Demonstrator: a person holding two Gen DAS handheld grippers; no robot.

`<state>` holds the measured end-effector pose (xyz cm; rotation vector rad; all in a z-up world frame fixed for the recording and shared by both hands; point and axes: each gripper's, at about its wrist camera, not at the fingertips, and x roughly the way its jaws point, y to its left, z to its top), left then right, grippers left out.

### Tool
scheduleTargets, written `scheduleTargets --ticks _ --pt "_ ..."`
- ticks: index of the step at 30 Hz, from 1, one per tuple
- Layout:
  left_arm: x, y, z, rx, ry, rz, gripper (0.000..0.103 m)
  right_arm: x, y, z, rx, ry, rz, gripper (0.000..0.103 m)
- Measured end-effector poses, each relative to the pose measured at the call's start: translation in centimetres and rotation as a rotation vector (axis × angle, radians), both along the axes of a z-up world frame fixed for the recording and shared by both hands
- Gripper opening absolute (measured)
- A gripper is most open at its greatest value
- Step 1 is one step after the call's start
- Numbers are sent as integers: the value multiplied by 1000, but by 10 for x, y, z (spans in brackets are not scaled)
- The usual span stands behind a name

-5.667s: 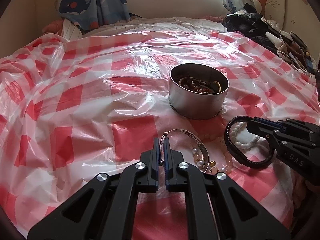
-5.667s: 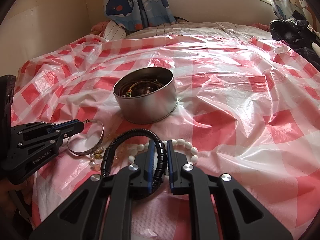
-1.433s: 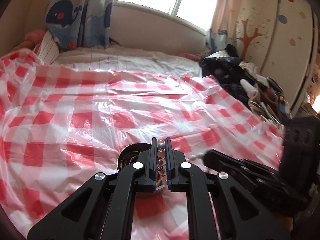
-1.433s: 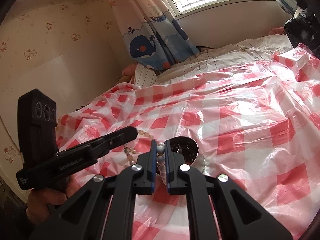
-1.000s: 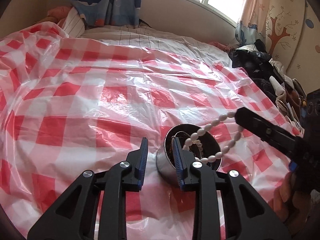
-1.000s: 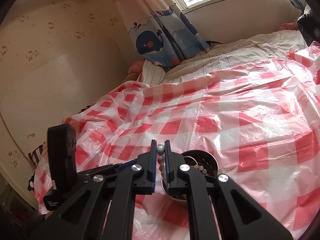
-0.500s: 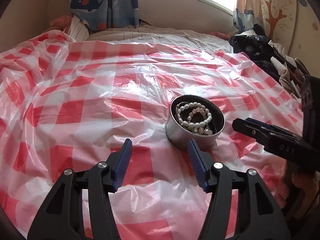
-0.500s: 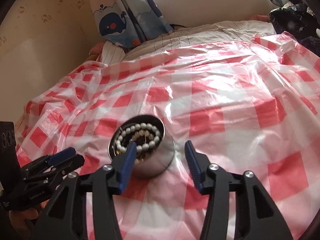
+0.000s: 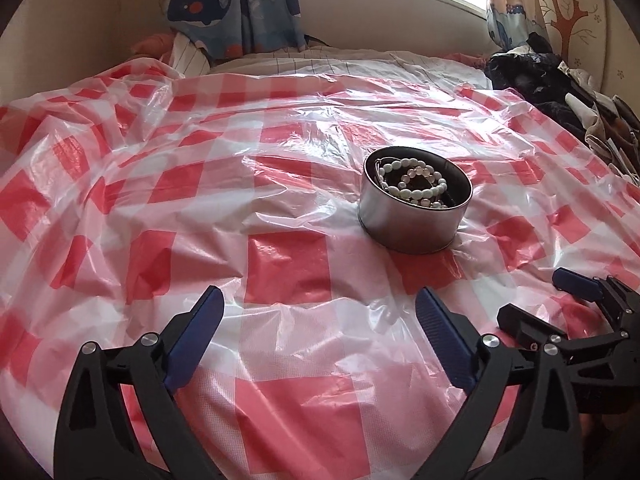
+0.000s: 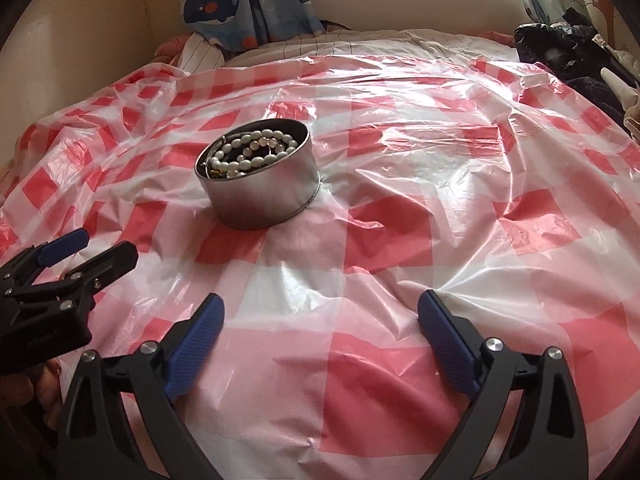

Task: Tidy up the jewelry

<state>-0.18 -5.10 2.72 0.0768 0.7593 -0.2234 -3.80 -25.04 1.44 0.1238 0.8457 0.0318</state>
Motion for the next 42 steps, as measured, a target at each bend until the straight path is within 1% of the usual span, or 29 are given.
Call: scheduleTargets --ticks 4,11,23,32,42 --pt "0 2 -4 -4 -5 20 95 -2 2 -1 -10 -11 -13 96" --pt "-2 -2 -7 27 -21 38 96 -8 2 -3 4 -30 -38 96" --pt "2 -3 -12 33 -3 46 96 -8 4 -4 -3 -31 -52 96" --pt "7 -2 -17 32 24 55 96 -5 4 -5 -23 -54 -75 96" --pt "9 -1 -23 39 52 67 96 -3 6 -7 -34 -43 -77 96"
